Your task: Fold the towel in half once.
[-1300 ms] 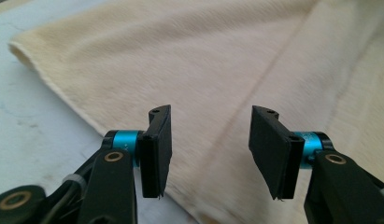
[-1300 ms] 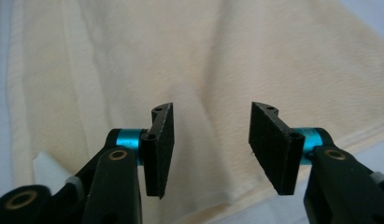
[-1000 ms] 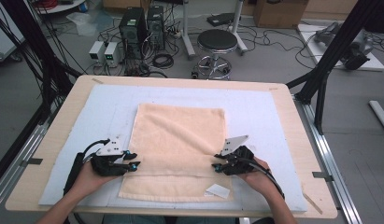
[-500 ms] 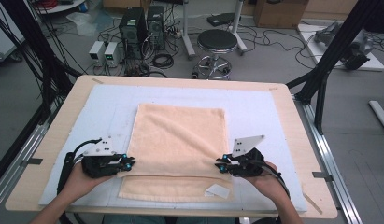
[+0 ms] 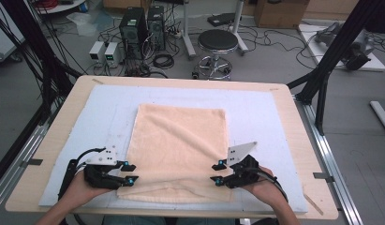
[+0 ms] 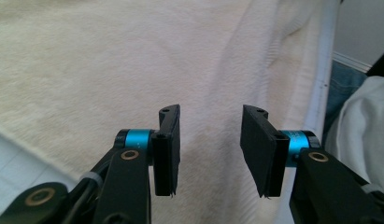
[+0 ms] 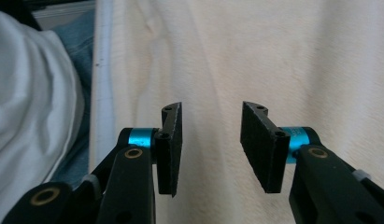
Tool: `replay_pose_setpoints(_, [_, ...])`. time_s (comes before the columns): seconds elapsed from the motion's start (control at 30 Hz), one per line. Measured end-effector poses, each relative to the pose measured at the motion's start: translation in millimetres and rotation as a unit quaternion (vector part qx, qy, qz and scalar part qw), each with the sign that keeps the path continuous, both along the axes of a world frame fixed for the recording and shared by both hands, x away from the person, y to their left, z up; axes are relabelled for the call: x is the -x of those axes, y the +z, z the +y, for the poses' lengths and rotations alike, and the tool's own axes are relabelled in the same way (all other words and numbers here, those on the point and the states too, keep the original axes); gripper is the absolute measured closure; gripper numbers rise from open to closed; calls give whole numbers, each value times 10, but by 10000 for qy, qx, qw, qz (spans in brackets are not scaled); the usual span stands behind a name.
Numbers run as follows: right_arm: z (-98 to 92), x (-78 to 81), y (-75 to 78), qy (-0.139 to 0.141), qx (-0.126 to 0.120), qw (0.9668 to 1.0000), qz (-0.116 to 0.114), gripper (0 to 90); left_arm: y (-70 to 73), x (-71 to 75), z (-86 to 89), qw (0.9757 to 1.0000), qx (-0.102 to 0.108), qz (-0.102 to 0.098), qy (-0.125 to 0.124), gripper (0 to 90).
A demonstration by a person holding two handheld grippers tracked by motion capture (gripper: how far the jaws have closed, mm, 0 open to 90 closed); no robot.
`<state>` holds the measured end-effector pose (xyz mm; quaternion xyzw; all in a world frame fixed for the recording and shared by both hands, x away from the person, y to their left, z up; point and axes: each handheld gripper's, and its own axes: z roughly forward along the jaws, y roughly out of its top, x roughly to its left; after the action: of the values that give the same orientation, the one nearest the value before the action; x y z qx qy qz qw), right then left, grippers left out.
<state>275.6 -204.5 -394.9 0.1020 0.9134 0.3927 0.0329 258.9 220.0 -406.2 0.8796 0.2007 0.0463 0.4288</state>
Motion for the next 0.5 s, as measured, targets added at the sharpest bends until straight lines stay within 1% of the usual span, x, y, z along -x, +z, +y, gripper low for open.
replay_pose_setpoints(0.03, [18, 5, -18, 36, 74, 10000, 31, 565, -11, -7, -17, 10000, -30, 31, -51, 624])
replay_pose_setpoints(0.07, [39, 7, -47, 37, 182, 9998, -2, 561, -26, -14, -32, 9999, -82, 12, -62, 653])
replay_pose_setpoints(0.1, [57, 7, -80, 27, 352, 9994, -28, 561, -40, -24, -47, 9999, -158, 22, -54, 670])
replay_pose_setpoints(0.13, [72, -2, -118, -10, 462, 9989, -21, 586, -54, -33, -56, 9997, -209, 57, -85, 715])
replay_pose_setpoints(0.17, [79, -14, -150, -12, 498, 9987, 97, 661, -66, -36, -64, 9996, -234, 88, -109, 755])
replay_pose_setpoints(0.2, [81, -22, -174, 58, 539, 9984, 154, 751, -69, -35, -65, 9995, -250, 89, -141, 792])
replay_pose_setpoints(0.27, [82, -8, -174, 88, 580, 9981, 181, 807, -60, -18, -59, 9995, -222, 91, -213, 831])
replay_pose_setpoints(0.3, [70, 3, -157, 149, 483, 9984, 247, 814, -40, -7, -44, 9996, -151, 108, -233, 837])
replay_pose_setpoints(0.37, [21, 30, -61, 275, 231, 9990, 261, 819, 31, 1, 8, 9994, 22, 120, -314, 840])
replay_pose_setpoints(0.43, [-28, 31, 36, 316, 9, 9990, 302, 794, 91, -33, 51, 9990, 214, 141, -354, 837])
replay_pose_setpoints(0.47, [-48, 8, 76, 326, -100, 9988, 348, 766, 96, -78, 61, 9990, 269, 211, -300, 824])
replay_pose_setpoints(0.5, [-57, -36, 98, 292, -126, 9989, 349, 699, 80, -134, 58, 9993, 255, 254, -108, 769])
